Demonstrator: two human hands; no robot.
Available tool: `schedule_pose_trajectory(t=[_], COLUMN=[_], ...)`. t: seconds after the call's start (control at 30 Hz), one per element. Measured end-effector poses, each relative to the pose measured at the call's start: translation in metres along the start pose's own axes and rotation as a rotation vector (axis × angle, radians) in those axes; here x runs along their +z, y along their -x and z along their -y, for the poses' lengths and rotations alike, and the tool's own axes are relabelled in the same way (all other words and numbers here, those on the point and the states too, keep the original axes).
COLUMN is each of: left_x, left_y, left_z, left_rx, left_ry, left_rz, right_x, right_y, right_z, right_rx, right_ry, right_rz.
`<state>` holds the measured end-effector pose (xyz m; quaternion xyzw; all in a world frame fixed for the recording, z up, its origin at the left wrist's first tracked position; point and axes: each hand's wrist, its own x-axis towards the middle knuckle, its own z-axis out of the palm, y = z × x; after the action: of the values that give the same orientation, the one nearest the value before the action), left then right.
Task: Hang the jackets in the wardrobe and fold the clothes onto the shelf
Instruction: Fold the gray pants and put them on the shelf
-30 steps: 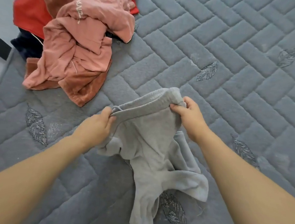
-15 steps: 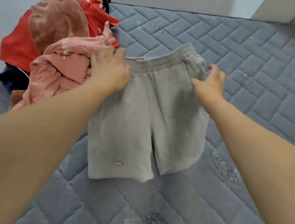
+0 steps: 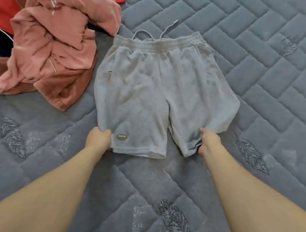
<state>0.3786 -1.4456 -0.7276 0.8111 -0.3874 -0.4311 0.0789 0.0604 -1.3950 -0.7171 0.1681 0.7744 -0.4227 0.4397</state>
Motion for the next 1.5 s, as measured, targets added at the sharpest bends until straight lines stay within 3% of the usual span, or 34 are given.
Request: schedule_pose_trajectory(t=[0.1, 0.2, 0.3, 0.33, 0.37, 0.4, 0.43, 0.5, 0.57, 0.6, 0.67, 0.73, 0.8, 0.87, 1.0, 1.13, 1.3, 1.33, 1.4, 1.47, 1.5], left_x=[-0.007, -0.02, -0.031, -0.034, -0.036, -0.038, -0.041, -0.054, -0.065, -0.068, -0.067, -0.059, -0.05, -0.041, -0.03, -0.032, -0.041, -0.044, -0.049, -0.054, -0.056], left_y=[0.027, 0.057, 0.078, 0.077, 0.071, 0.06, 0.046, 0.021, -0.003, -0.015, -0.039, -0.063, -0.08, -0.087, -0.093, -0.093, -0.092, -0.09, -0.084, -0.074, -0.07], left_z=[0.014, 0.036, 0.049, 0.049, 0.047, 0.045, 0.04, 0.019, -0.005, -0.016, -0.035, -0.047, -0.053, -0.054, -0.052, -0.052, -0.06, -0.062, -0.067, -0.073, -0.077], left_rx=[-0.096, -0.36, -0.588, -0.59, -0.552, -0.468, -0.345, -0.115, 0.004, 0.029, 0.048, 0.069, 0.1, 0.124, 0.202, 0.223, 0.191, 0.17, 0.115, 0.049, 0.015], left_ry=[-0.063, -0.409, -0.731, -0.749, -0.693, -0.59, -0.493, -0.323, -0.14, -0.05, 0.117, 0.212, 0.22, 0.186, 0.135, 0.092, 0.035, 0.028, 0.055, 0.16, 0.232], left_rz=[0.156, 0.458, 0.791, 0.788, 0.744, 0.651, 0.513, 0.251, 0.162, 0.165, 0.19, 0.205, 0.234, 0.252, 0.236, 0.206, 0.131, 0.139, 0.191, 0.25, 0.269], right_x=[-0.016, -0.057, -0.077, -0.077, -0.068, -0.057, -0.04, -0.006, 0.024, 0.034, 0.047, 0.048, 0.046, 0.037, 0.033, 0.032, -0.031, -0.035, -0.025, 0.006, 0.03], right_y=[0.026, 0.048, 0.063, 0.065, 0.079, 0.096, 0.105, 0.124, 0.148, 0.157, 0.169, 0.168, 0.15, 0.122, 0.092, 0.101, 0.127, 0.135, 0.154, 0.178, 0.192], right_z=[-0.014, -0.034, -0.051, -0.061, -0.068, -0.079, -0.09, -0.119, -0.15, -0.166, -0.195, -0.215, -0.208, -0.192, -0.166, -0.17, -0.194, -0.193, -0.19, -0.189, -0.193], right_rx=[-0.034, 0.088, 0.057, 0.04, 0.072, -0.018, -0.224, -0.702, -0.982, -1.112, -1.255, -1.006, -0.498, -0.2, -0.254, -0.166, 0.192, 0.138, -0.307, -0.787, -0.873], right_ry=[-0.073, -0.18, -0.251, -0.171, 0.063, 0.372, 0.654, 1.06, 1.317, 1.43, 1.423, 1.193, 0.661, 0.346, 0.436, 0.39, 0.32, 0.459, 0.806, 1.08, 1.21], right_rz=[-0.104, -0.303, -0.549, -0.671, -0.707, -0.716, -0.649, -0.22, 0.144, 0.255, 0.255, -0.006, -0.308, -0.437, -0.236, -0.117, -0.577, -0.651, -0.692, -0.389, -0.14])
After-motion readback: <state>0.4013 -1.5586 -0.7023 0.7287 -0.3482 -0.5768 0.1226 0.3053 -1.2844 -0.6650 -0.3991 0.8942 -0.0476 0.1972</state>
